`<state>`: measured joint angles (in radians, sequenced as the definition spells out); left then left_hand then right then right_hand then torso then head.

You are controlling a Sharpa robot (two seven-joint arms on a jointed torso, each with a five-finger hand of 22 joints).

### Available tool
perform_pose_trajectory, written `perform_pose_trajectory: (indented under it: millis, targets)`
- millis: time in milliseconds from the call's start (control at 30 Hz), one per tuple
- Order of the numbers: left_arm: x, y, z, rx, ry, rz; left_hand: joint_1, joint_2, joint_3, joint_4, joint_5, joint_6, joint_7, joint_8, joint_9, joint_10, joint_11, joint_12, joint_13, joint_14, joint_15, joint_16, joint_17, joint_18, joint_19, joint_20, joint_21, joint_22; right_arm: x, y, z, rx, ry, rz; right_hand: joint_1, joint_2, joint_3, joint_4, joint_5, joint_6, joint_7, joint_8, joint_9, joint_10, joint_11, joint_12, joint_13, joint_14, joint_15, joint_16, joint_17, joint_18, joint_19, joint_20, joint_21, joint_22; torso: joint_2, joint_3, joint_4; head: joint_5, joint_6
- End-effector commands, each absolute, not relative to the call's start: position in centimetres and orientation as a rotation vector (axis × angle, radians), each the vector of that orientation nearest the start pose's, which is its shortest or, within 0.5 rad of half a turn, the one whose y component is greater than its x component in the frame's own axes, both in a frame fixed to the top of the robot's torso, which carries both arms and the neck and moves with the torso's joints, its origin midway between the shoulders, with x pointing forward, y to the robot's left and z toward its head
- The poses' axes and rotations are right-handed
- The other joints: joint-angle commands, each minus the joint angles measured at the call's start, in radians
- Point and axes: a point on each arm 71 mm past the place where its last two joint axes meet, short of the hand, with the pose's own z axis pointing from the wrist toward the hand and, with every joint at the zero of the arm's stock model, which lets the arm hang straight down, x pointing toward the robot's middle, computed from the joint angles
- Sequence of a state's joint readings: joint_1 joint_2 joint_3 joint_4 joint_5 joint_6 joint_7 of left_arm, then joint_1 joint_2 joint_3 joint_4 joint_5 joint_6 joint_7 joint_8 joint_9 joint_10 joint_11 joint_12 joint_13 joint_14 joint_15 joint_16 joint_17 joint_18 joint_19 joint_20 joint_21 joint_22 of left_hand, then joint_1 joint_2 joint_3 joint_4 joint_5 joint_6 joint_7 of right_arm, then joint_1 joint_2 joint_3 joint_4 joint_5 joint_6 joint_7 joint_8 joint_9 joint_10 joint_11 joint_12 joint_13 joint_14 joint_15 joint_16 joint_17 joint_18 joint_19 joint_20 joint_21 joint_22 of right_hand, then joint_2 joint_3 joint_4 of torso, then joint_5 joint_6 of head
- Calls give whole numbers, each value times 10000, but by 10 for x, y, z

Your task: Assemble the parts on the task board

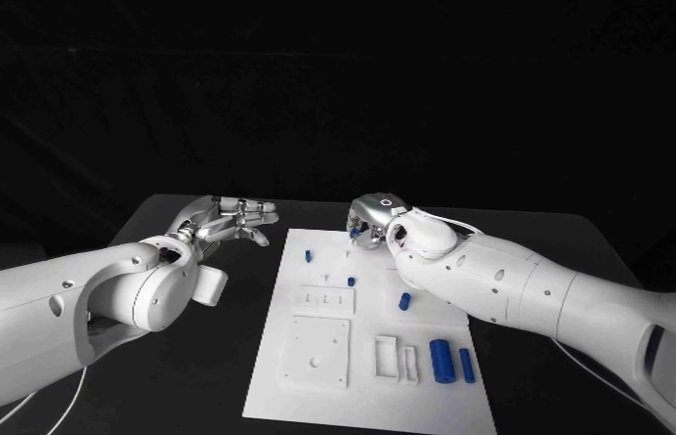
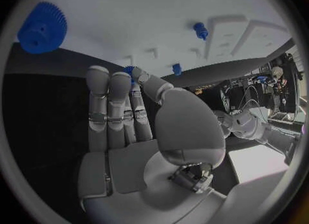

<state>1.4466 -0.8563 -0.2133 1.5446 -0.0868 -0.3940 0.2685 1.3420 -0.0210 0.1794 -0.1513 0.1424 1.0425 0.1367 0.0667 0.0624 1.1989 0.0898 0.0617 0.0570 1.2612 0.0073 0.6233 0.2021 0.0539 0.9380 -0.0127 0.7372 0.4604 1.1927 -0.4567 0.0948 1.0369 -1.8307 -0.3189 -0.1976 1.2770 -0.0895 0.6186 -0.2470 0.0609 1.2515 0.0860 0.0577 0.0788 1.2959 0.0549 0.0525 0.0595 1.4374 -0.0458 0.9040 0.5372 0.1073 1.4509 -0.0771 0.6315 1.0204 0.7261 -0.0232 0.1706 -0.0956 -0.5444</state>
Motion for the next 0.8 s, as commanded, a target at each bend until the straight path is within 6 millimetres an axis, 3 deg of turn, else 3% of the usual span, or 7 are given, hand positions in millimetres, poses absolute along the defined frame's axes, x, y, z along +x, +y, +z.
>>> perform_pose_trajectory:
  millis: [33, 800]
  targets:
    - [505, 213, -123, -9137, 15059, -13704, -38, -6, -34, 9, 50, -46, -6, -6, 9, -84, -6, -29, 12, -59, 8, 32, -10, 186, 13, 29, 28, -11, 575, -140, -167, -2950, 14505, 3269, 35, 34, 35, 2, -13, 78, -8, 64, 11, 240, -193, 57, 10, -16, -67, -59, 6, 192, 53, 19, -34, 9, 37, -21, 40, -13, 22]
    - [506, 212, -120, -9050, 15046, -13703, -14, -15, -51, 9, 40, -38, -8, -7, 8, -117, 1, -29, 12, -72, 10, 73, -54, 193, -13, 33, 91, -38, 576, -139, -171, -3111, 14850, 3085, 31, 38, 34, -38, 5, 90, -11, 62, 2, 246, -195, 56, 9, -20, -74, -51, 4, 190, 117, 12, -198, 219, 82, -40, 47, 30, 9]
